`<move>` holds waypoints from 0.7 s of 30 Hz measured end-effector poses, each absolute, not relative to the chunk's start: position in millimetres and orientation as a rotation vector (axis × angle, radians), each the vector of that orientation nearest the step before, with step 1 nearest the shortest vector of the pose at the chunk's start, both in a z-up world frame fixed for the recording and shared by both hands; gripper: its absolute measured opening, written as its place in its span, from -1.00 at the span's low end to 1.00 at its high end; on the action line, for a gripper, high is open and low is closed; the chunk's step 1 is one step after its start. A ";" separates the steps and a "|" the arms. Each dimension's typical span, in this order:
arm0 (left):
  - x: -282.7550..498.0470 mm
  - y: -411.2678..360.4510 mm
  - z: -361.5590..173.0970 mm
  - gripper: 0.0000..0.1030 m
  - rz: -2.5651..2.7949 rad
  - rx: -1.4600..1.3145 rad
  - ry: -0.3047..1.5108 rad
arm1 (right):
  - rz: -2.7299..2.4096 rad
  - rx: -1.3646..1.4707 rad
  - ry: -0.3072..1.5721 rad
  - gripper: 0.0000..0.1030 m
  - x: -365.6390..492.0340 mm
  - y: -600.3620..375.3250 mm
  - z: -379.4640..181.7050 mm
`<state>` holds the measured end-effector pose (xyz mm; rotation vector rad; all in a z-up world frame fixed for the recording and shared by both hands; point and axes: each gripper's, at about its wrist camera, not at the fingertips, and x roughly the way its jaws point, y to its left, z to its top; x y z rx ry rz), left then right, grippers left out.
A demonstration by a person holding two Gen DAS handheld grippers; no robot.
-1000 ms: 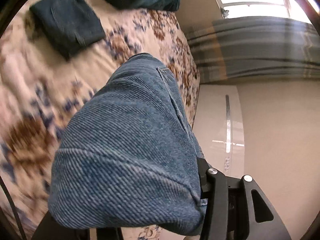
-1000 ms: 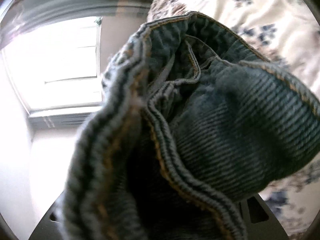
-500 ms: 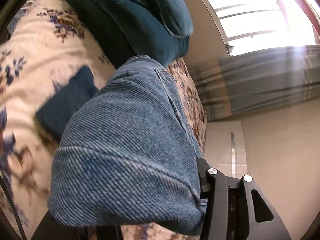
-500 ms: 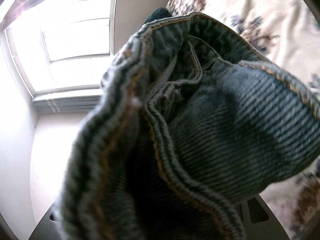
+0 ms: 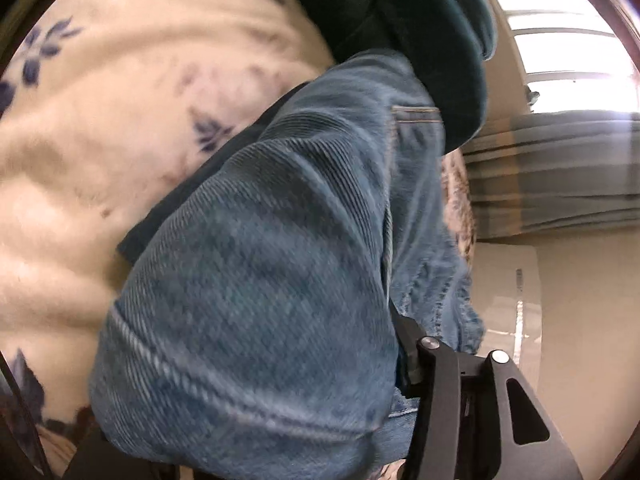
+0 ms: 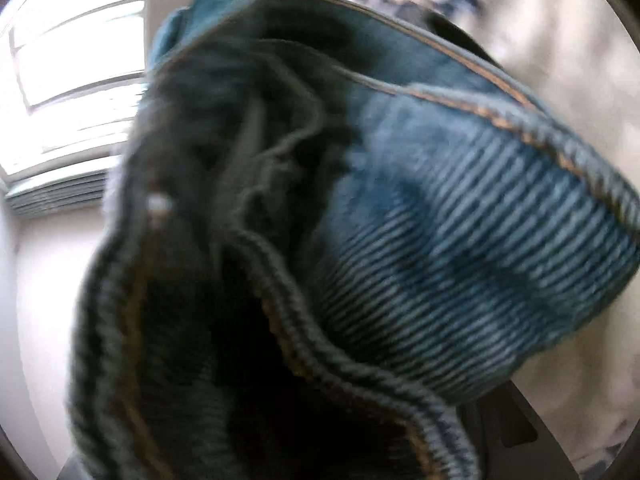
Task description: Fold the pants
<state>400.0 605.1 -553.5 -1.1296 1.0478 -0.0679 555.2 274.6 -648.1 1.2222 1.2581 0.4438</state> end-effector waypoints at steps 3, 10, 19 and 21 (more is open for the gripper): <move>399.5 603.2 -539.5 0.12 -0.057 -1.077 1.120 | 0.432 1.214 1.305 0.07 560.7 266.4 -652.0; 401.7 580.1 -489.7 0.29 0.028 -0.681 1.311 | 0.296 0.930 1.400 0.81 551.3 270.7 -605.8; 405.1 541.9 -468.0 0.54 0.042 -0.281 1.319 | -0.043 0.091 1.278 0.91 540.3 303.0 -511.6; 405.0 541.3 -467.8 0.54 0.058 -0.235 1.322 | -0.057 -0.014 1.263 0.91 512.3 299.6 -511.2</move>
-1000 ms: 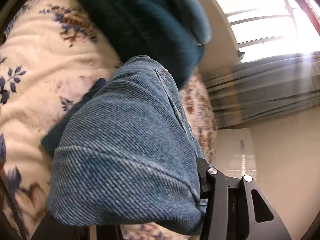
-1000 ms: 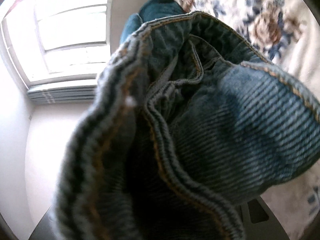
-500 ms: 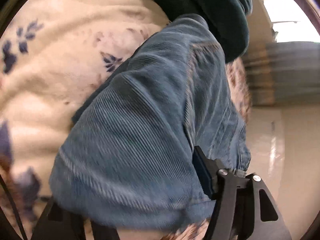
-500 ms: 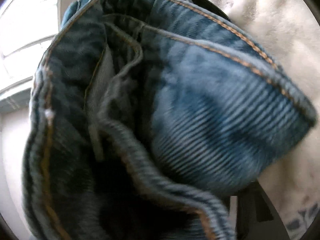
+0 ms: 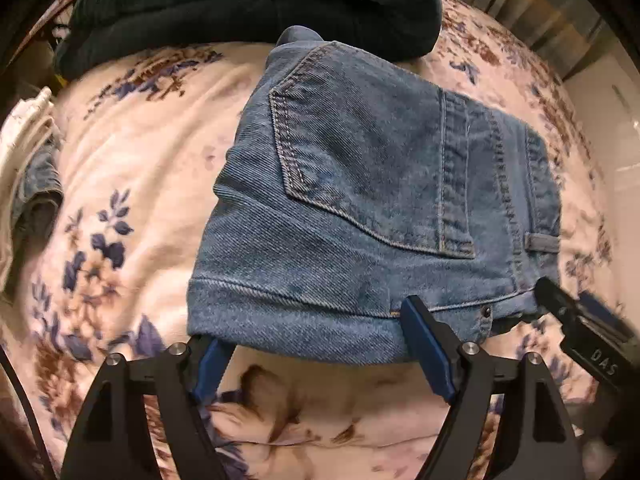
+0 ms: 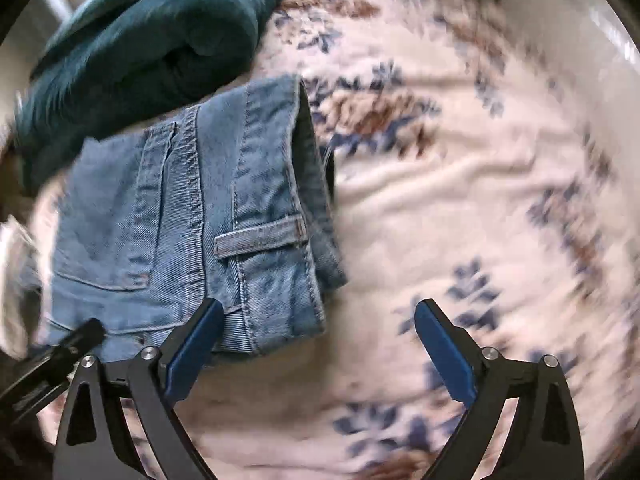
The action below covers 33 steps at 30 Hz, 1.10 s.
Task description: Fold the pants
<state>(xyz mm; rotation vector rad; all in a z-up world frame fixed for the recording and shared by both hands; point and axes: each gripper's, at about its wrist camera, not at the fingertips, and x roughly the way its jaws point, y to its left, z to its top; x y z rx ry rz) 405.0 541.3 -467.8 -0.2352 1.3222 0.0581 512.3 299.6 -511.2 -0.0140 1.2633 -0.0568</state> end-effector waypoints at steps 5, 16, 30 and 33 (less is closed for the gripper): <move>395.1 539.4 -443.0 0.53 0.090 -0.157 1.283 | -0.047 -0.044 1.242 0.91 469.5 312.1 -496.4; 327.8 521.2 -298.8 0.53 0.061 -0.032 1.151 | -0.035 -0.020 1.154 0.91 350.5 315.6 -312.0; 208.9 498.6 -142.4 0.59 0.047 -0.035 1.021 | 0.013 -0.052 1.009 0.92 203.3 299.2 -120.2; 186.7 495.5 -119.1 0.64 0.090 -0.007 1.004 | 0.041 -0.063 0.994 0.93 172.3 296.8 -90.7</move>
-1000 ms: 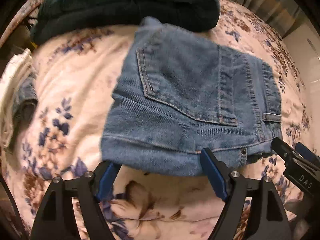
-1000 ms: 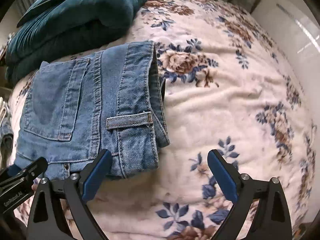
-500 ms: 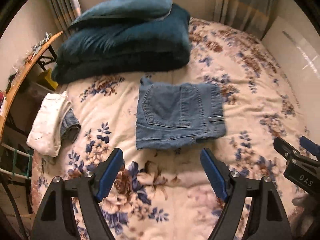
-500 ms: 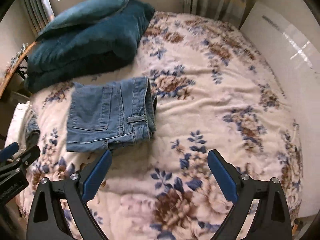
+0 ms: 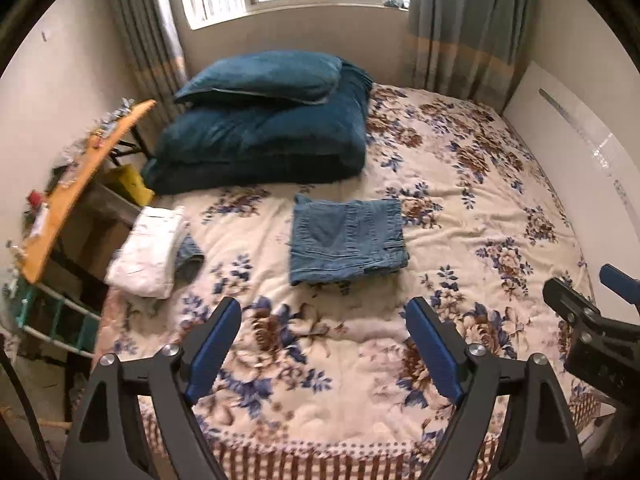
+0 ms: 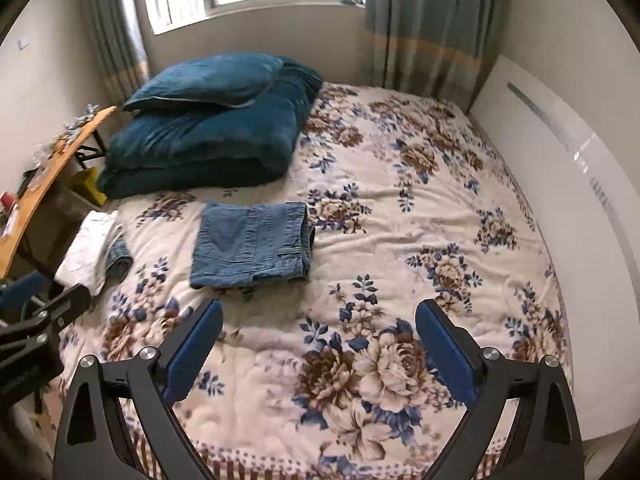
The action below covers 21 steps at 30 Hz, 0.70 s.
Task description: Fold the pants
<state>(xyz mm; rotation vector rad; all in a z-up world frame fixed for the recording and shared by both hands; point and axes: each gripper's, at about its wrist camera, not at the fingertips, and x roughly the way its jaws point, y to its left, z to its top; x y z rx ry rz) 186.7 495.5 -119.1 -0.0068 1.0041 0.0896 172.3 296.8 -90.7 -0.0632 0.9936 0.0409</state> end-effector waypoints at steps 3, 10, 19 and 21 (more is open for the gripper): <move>165.9 494.0 -98.4 0.64 0.104 0.000 0.986 | 0.060 -0.061 0.985 0.93 151.6 293.7 -66.9; 127.1 490.1 -57.3 0.64 0.075 -0.034 0.945 | 0.065 -0.077 0.911 0.94 99.4 292.0 -4.4; 98.0 481.5 -24.4 0.64 0.062 -0.029 0.894 | 0.069 -0.083 0.859 0.94 56.7 282.0 49.7; 94.8 480.4 -22.6 0.64 0.066 -0.021 0.893 | 0.068 -0.086 0.856 0.94 51.5 279.9 57.2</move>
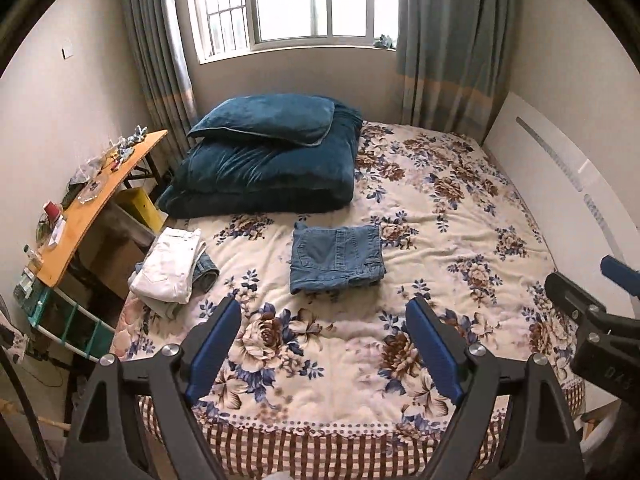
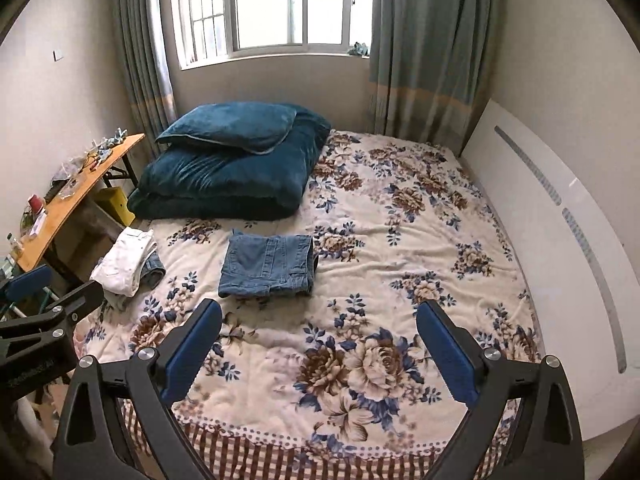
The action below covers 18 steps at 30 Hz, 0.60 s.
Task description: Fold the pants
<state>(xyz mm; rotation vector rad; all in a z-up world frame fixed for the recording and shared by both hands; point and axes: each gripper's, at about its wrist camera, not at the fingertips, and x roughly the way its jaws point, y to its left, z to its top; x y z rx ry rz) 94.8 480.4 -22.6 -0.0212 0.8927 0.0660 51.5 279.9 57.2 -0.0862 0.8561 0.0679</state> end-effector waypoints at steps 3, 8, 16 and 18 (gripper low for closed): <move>93.5 480.1 -24.2 0.64 0.061 -0.036 0.901 | 0.070 -0.079 0.862 0.95 48.1 276.1 62.5; 93.9 479.5 -27.7 0.64 0.050 -0.053 0.919 | 0.087 -0.058 0.886 0.96 48.3 269.8 59.1; 106.7 481.3 -37.9 0.99 0.057 -0.047 0.921 | 0.074 -0.050 0.919 0.98 65.0 265.4 40.0; 114.0 481.7 -44.1 0.99 0.066 -0.037 0.921 | 0.067 -0.049 0.920 0.98 73.0 266.2 34.1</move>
